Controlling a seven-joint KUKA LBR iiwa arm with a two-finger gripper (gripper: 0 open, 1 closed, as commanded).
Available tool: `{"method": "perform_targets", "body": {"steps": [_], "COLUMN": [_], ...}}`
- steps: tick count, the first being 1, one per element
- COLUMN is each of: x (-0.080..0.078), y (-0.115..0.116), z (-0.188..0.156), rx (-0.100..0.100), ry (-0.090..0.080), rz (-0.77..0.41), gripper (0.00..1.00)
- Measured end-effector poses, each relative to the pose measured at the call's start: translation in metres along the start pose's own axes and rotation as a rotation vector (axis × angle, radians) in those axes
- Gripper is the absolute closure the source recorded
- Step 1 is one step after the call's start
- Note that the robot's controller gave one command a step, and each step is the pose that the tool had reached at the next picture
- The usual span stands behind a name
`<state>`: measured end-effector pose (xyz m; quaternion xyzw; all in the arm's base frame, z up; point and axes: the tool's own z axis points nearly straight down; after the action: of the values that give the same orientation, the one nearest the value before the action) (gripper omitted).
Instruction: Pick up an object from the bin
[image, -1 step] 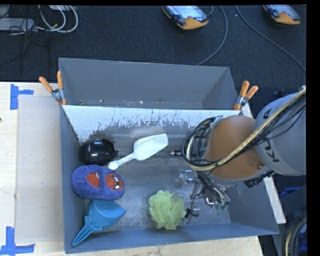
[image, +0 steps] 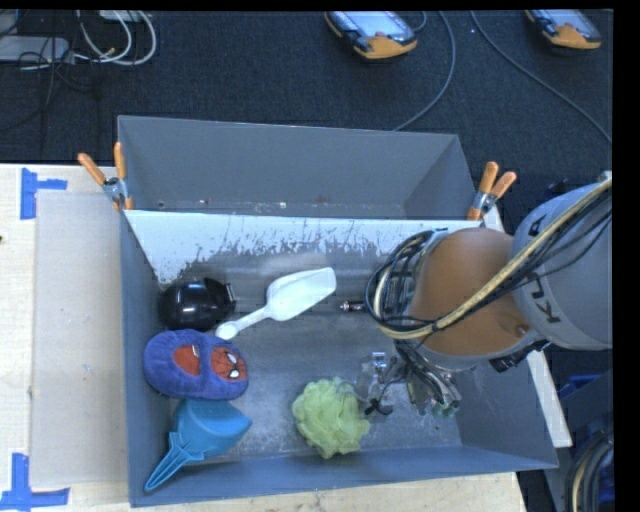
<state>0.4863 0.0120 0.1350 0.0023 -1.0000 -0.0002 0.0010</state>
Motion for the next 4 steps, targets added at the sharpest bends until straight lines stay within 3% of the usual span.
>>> {"method": "perform_targets", "body": {"steps": [1, 2, 3, 4], "x": [0.006, 0.004, -0.017, -0.021], "y": [0.028, 0.075, 0.057, 0.057], "z": [0.031, 0.058, -0.008, 0.049], "rx": [0.0, 0.0, 0.001, 0.004], "ry": [0.004, 0.008, 0.005, 0.012], "rz": [0.209, 0.284, 0.442, 0.481], "gripper": [1.0, 1.0, 1.0, 1.0]}}
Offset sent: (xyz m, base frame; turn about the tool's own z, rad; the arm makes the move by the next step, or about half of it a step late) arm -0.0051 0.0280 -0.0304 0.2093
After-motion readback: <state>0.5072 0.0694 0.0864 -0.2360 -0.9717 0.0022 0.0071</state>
